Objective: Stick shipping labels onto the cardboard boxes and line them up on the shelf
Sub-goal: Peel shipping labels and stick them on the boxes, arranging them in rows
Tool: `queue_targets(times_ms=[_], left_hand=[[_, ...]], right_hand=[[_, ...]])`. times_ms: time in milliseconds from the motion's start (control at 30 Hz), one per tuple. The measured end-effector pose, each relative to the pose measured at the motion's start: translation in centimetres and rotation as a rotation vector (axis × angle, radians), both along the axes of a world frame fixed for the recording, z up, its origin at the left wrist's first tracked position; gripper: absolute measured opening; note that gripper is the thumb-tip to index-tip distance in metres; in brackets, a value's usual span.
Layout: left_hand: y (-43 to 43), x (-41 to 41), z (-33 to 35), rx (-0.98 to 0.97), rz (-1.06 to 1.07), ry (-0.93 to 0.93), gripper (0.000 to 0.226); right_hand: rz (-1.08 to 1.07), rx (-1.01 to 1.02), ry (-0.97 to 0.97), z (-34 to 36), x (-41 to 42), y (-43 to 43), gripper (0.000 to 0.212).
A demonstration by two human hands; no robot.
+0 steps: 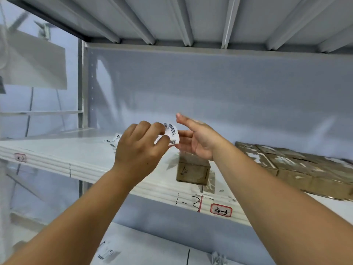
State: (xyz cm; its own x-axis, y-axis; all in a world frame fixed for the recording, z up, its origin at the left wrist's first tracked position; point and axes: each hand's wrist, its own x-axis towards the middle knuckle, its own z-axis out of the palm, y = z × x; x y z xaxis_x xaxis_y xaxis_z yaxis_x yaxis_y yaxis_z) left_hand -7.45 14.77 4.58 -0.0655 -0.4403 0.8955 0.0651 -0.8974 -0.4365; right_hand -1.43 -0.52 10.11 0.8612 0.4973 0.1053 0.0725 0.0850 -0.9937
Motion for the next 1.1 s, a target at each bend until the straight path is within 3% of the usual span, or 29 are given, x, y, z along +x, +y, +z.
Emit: queue_targets(times_ms=[200, 300, 467, 633, 700, 833, 900, 967, 1033, 1100], left_hand=[[-3.1, -0.8, 0.3, 0.274, -0.01, 0.023, 0.015], [-4.4, -1.2, 0.0, 0.37, -0.044, 0.033, 0.022], [-6.0, -1.8, 0.3, 0.414, -0.077, 0.054, 0.027], [-6.9, -1.8, 0.6, 0.338, -0.086, 0.131, 0.023], [-6.5, -1.2, 0.5, 0.184, -0.129, 0.251, 0.021], [-6.1, -0.8, 0.2, -0.104, -0.232, 0.602, 0.066], [-6.4, -1.1, -0.2, -0.266, -0.33, 0.799, 0.075], [-6.9, -1.5, -0.2, -0.671, -0.597, 0.948, 0.064], [-7.2, -1.1, 0.3, -1.101, -0.87, 0.932, 0.049], [-7.0, -0.5, 1.0, -1.447, -1.153, 0.977, 0.036]], right_hand=[[-0.046, -0.122, -0.029, 0.3, -1.4, -2.8, 0.036], [-0.124, -0.279, -0.143, 0.3, -2.2, -3.8, 0.029], [-0.357, -0.345, -0.338, -0.4, -1.6, -4.2, 0.007], [-0.64, -0.195, -0.347, -0.6, -0.6, -5.0, 0.031], [-0.759, -0.234, -0.445, -0.9, -0.7, -5.4, 0.045], [-0.883, -0.281, -0.484, -1.5, -0.8, -5.8, 0.051], [-0.863, -0.223, -0.444, -1.3, -0.5, -6.4, 0.043], [-0.727, -0.156, -0.417, -1.0, -0.1, -6.7, 0.026], [-0.575, -0.139, -0.387, -1.1, 0.0, -6.9, 0.01], [-0.476, -0.155, -0.361, -1.5, 0.3, -6.8, 0.016]])
